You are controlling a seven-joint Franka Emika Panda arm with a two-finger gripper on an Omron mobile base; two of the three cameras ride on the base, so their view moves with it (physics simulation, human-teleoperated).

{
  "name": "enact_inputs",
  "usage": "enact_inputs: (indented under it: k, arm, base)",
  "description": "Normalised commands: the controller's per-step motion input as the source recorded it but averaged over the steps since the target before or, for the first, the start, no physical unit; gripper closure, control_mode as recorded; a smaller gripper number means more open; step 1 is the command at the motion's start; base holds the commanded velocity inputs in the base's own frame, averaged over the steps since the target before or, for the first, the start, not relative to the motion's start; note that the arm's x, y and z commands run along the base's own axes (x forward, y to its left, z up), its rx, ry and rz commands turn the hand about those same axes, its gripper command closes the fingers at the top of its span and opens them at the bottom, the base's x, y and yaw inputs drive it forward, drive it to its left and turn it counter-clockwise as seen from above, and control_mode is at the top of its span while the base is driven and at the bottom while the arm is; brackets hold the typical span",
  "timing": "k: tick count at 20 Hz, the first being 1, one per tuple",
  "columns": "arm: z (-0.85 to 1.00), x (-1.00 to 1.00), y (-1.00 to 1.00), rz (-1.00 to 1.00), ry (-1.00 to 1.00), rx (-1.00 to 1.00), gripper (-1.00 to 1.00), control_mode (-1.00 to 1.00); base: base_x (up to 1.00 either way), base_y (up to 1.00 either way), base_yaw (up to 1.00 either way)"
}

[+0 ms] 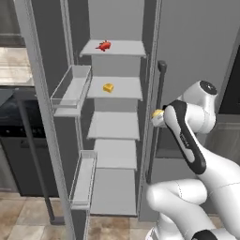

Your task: Take the cheese, fish, and potato from the fridge and place them on the plate on the dining counter to create an appetizer plate.

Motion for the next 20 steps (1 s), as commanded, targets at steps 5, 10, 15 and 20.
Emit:
enact_inputs:
  k: [5,10,15,20]
  arm:
    - [0.00,0.00,0.00,0.00,0.00,0.00,1.00,1.00]
    - [0.00,0.00,0.00,0.00,0.00,0.00,1.00,1.00]
    - [0.00,0.00,0.00,0.00,0.00,0.00,1.00,1.00]
    - [0.00,0.00,0.00,0.00,0.00,0.00,1.00,1.00]
  base:
    - [-0.19,-0.51,0.50]
    - [-0.58,-0.16,0.47]
    - [-0.92,0.00,0.44]
    - [-1.00,0.00,0.44]
